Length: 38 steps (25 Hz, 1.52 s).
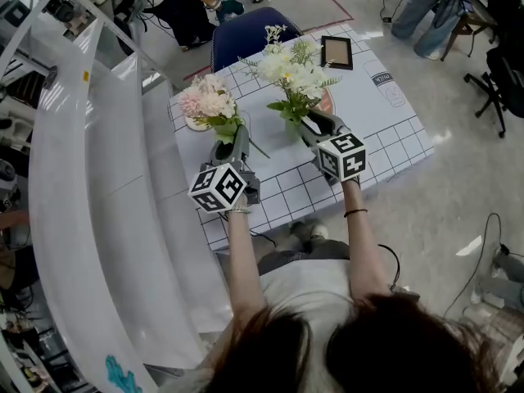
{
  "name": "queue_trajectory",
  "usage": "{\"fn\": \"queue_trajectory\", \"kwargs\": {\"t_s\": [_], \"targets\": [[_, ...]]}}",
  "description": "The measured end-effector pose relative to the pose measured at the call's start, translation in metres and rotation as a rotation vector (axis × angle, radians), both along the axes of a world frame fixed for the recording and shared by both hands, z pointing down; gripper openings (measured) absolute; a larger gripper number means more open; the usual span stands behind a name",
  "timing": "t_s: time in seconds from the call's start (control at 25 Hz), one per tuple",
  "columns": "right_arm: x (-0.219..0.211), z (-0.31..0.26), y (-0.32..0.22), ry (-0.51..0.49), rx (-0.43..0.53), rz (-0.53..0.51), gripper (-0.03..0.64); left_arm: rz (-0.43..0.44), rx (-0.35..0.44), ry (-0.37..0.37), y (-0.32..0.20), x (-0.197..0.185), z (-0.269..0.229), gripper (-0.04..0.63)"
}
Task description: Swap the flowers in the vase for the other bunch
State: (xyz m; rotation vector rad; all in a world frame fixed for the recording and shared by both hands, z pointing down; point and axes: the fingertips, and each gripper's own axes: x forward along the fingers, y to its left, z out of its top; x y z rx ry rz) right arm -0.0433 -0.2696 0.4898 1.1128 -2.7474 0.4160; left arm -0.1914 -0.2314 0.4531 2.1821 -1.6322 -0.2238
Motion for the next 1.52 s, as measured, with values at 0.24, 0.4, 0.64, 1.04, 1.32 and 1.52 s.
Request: {"fn": "queue_trajectory", "kwargs": {"t_s": [0.24,0.4,0.64,1.04,1.32,1.52], "targets": [[0.0,0.0,0.004,-0.008,-0.009,-0.003,0.112,-0.001,-0.003,0.0,0.005,0.0,0.001,0.075],[-0.001,0.0,0.007,-0.009,-0.009,-0.009,0.112,-0.01,0.002,0.001,0.009,-0.003,0.0,0.075],[0.003,-0.006,0.013,-0.022,0.006,-0.02,0.11,-0.009,0.005,0.003,0.014,0.0,-0.001,0.075],[0.002,-0.03,0.031,-0.097,0.026,-0.097,0.069,0.01,0.013,0.004,0.024,0.011,-0.006,0.075],[-0.002,-0.049,0.042,-0.153,0.054,-0.146,0.046,0.035,0.027,-0.003,0.03,0.021,-0.011,0.075],[-0.004,-0.064,0.05,-0.192,0.07,-0.173,0.032,0.035,0.038,0.001,0.036,0.022,-0.016,0.077]]}}
